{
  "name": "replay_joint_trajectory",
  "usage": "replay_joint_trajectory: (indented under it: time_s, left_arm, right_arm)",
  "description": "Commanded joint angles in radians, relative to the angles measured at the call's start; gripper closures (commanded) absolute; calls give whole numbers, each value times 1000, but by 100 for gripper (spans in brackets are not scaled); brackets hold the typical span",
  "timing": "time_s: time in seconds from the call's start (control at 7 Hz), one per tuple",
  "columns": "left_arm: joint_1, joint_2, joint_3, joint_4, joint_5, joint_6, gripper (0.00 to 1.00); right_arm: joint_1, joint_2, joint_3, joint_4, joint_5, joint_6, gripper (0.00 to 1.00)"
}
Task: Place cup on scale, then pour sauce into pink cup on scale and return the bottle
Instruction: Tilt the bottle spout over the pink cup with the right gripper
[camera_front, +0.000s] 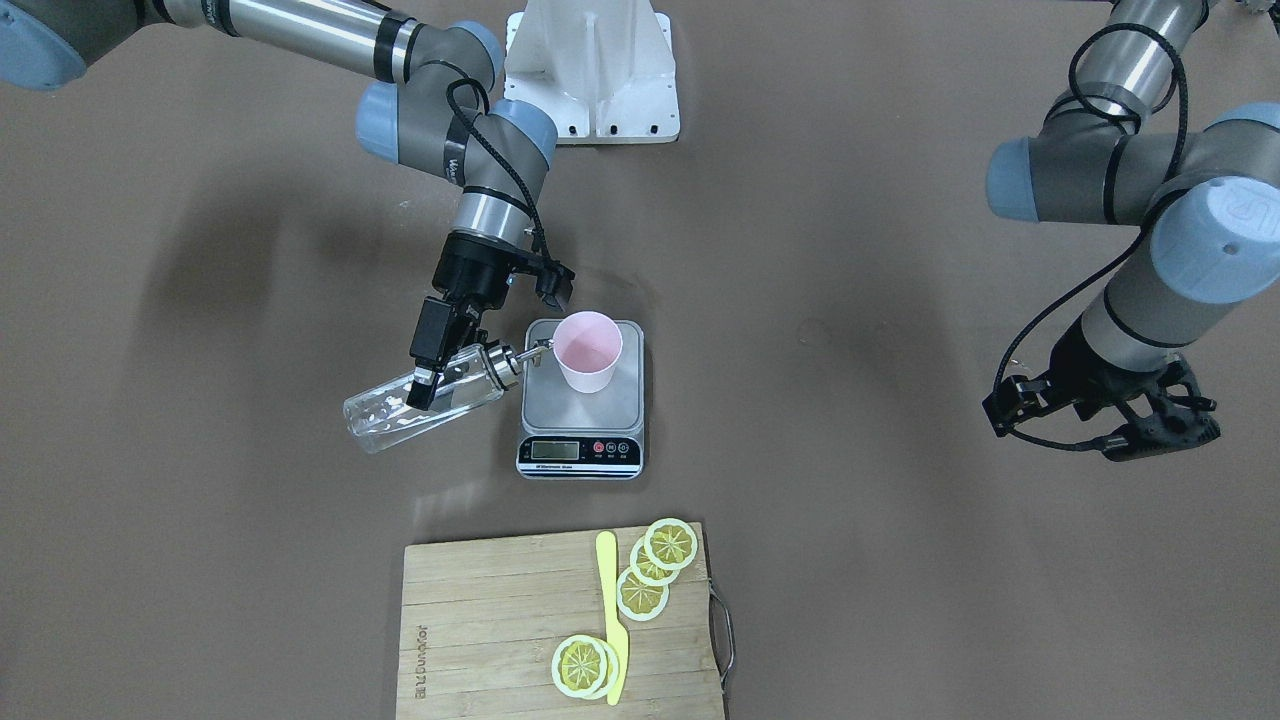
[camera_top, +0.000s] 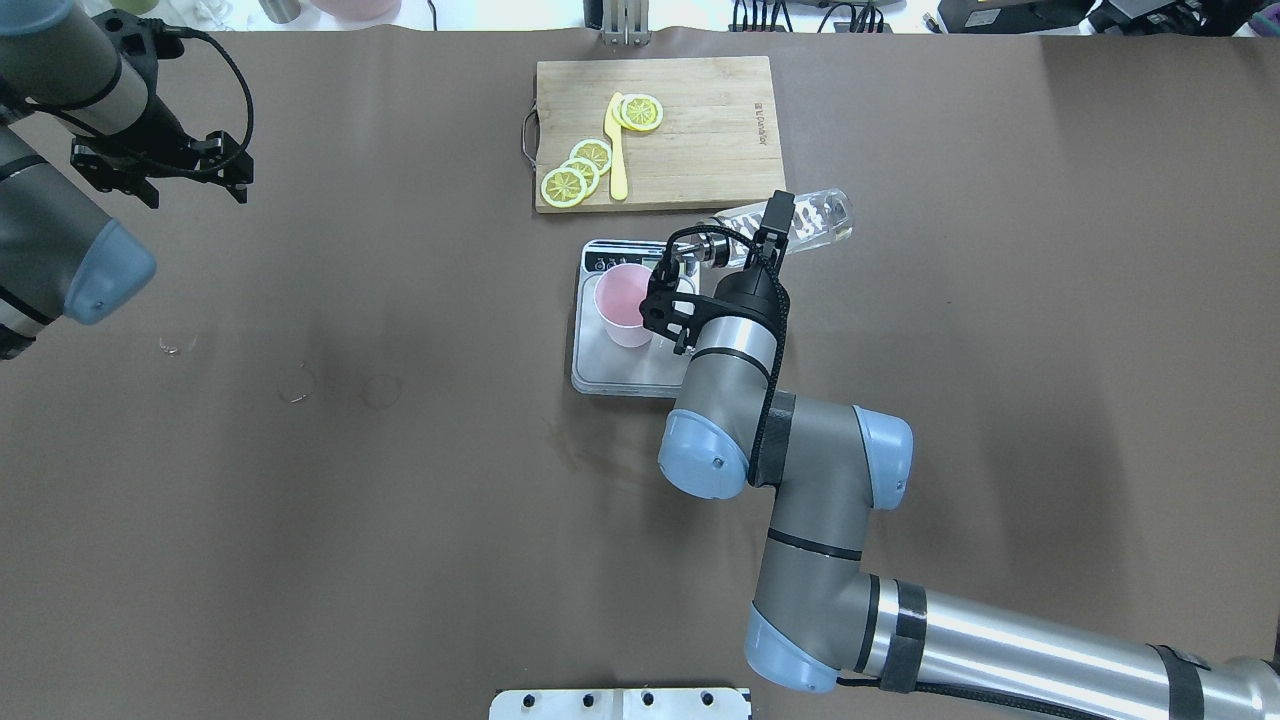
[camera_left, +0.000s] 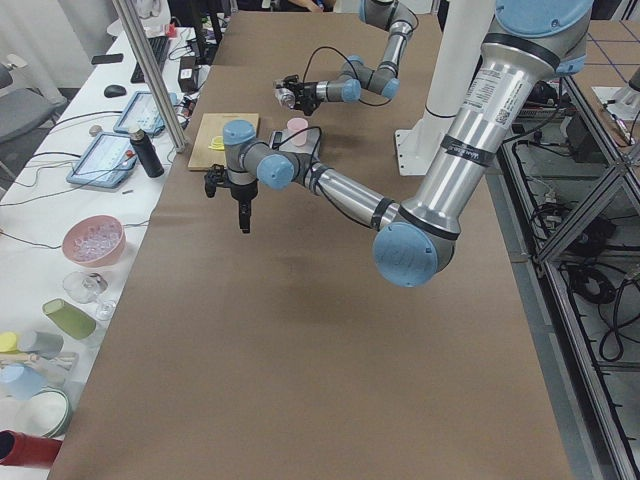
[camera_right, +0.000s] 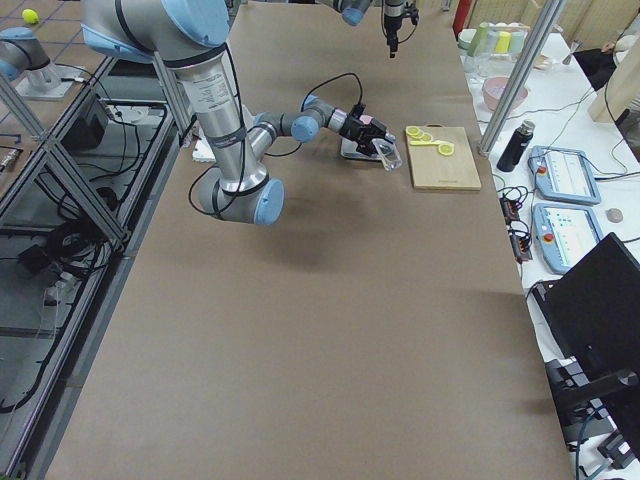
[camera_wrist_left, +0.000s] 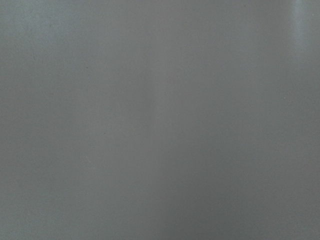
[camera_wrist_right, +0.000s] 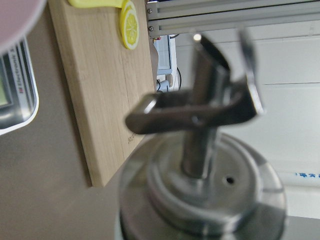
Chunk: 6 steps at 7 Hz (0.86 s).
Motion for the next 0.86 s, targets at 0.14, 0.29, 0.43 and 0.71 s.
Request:
replay_joint_trajectory:
  time_s: [0.14,0.29,0.43,0.71]
  left_arm:
    - [-3,6,16,-15,2,0,1]
    - [-4,7,18,-15,0,2,1]
    - [-4,6,22,-15,0,8,1]
    - [-10,6,33,-19,0,14,1]
  right_arm:
    - [6,24,-16,-15,-79,-68,100]
    - [6,25,-15,-35,-99,-70,100]
    - [3,18,-18,-39,-125,-71,100]
    - [-9,2,-12,-37,-165,-70,100]
